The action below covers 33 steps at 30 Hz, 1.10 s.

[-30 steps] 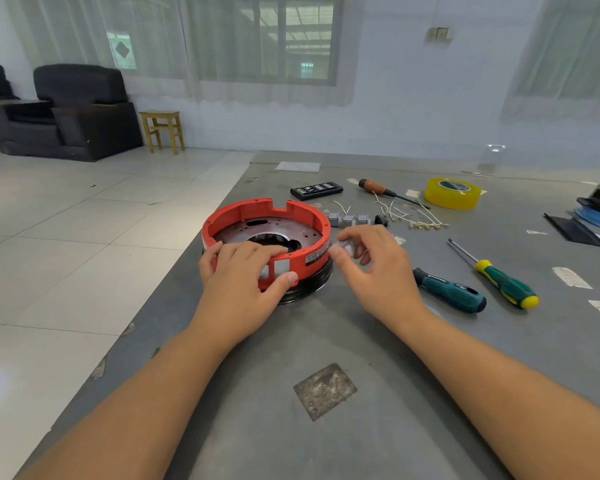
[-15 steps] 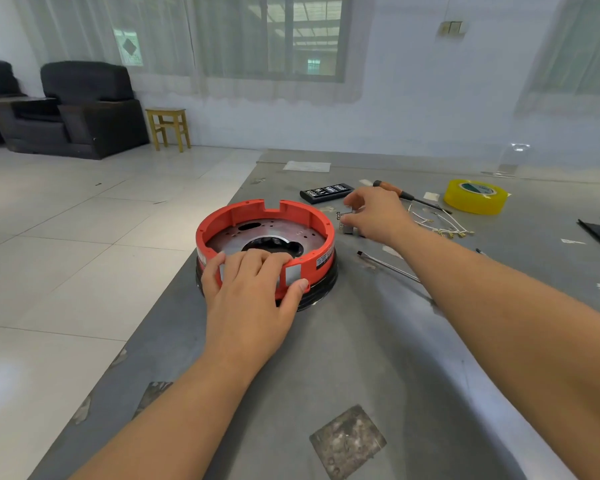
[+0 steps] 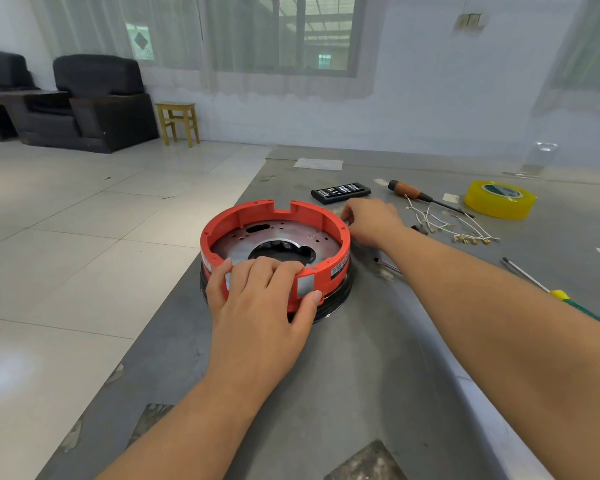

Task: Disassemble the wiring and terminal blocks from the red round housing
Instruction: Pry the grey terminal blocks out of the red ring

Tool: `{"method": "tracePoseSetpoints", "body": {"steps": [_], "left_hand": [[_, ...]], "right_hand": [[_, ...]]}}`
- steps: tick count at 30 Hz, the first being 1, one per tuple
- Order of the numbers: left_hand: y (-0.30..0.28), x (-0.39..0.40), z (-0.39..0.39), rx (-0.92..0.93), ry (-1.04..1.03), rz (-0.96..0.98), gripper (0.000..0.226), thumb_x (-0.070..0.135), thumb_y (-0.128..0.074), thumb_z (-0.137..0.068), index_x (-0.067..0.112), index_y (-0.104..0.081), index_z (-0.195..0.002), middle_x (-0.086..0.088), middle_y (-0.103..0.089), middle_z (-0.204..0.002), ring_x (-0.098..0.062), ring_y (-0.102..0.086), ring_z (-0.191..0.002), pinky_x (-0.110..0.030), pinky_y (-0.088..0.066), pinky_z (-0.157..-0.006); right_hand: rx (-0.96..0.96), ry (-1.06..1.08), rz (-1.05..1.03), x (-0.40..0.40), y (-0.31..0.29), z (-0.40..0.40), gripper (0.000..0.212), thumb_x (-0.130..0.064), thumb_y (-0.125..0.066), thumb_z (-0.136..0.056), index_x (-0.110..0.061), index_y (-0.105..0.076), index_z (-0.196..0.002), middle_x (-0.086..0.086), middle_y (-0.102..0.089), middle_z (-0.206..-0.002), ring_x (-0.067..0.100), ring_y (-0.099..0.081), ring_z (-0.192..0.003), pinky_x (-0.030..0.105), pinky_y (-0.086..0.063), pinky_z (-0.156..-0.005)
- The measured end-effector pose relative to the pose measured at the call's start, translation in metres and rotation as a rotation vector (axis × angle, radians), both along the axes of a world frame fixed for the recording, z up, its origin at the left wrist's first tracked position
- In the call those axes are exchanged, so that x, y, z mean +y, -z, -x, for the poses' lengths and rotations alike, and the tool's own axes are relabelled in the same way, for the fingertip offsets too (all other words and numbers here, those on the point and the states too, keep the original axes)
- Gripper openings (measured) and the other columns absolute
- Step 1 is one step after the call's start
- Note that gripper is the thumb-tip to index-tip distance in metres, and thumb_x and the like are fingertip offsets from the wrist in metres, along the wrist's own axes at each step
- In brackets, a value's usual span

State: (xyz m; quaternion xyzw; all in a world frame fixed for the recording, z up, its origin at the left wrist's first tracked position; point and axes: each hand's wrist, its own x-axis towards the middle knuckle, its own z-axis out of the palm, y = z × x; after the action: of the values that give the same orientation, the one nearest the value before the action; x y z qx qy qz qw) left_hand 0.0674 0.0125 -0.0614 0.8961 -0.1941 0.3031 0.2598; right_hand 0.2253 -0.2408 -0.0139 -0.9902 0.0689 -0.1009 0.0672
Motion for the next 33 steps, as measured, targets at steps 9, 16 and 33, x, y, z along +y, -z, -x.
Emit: {"method": "tracePoseSetpoints", "body": {"steps": [9, 16, 33], "left_hand": [[-0.002, 0.0, 0.001, 0.009, -0.017, -0.022, 0.03, 0.05, -0.065, -0.094, 0.034, -0.068, -0.119, 0.01, -0.064, -0.114, -0.02, -0.054, -0.119, -0.048, -0.019, -0.121], [-0.003, -0.001, 0.001, 0.002, -0.025, -0.06, 0.036, 0.055, -0.064, -0.096, 0.032, -0.067, -0.124, 0.007, -0.064, -0.119, -0.023, -0.055, -0.123, -0.048, -0.018, -0.121], [-0.007, 0.005, 0.02, -0.003, -0.039, -0.174, 0.053, 0.053, -0.08, -0.085, 0.025, -0.066, -0.129, -0.001, -0.066, -0.122, -0.03, -0.056, -0.124, -0.057, -0.024, -0.119]], "right_hand": [[-0.055, -0.067, -0.209, -0.015, -0.016, 0.042, 0.055, -0.052, -0.072, -0.085, -0.021, -0.061, -0.129, 0.002, -0.06, -0.137, 0.024, -0.055, -0.127, 0.043, -0.044, -0.108], [0.12, -0.114, 0.032, -0.036, -0.019, 0.146, 0.04, -0.055, -0.046, -0.101, -0.026, -0.061, -0.125, 0.001, -0.063, -0.128, 0.022, -0.06, -0.111, 0.042, -0.051, -0.095], [-0.01, 0.227, 0.267, -0.034, 0.019, 0.257, 0.028, -0.017, -0.045, -0.094, -0.021, -0.053, -0.12, 0.004, -0.059, -0.115, 0.027, -0.057, -0.108, 0.033, -0.033, -0.064]]}}
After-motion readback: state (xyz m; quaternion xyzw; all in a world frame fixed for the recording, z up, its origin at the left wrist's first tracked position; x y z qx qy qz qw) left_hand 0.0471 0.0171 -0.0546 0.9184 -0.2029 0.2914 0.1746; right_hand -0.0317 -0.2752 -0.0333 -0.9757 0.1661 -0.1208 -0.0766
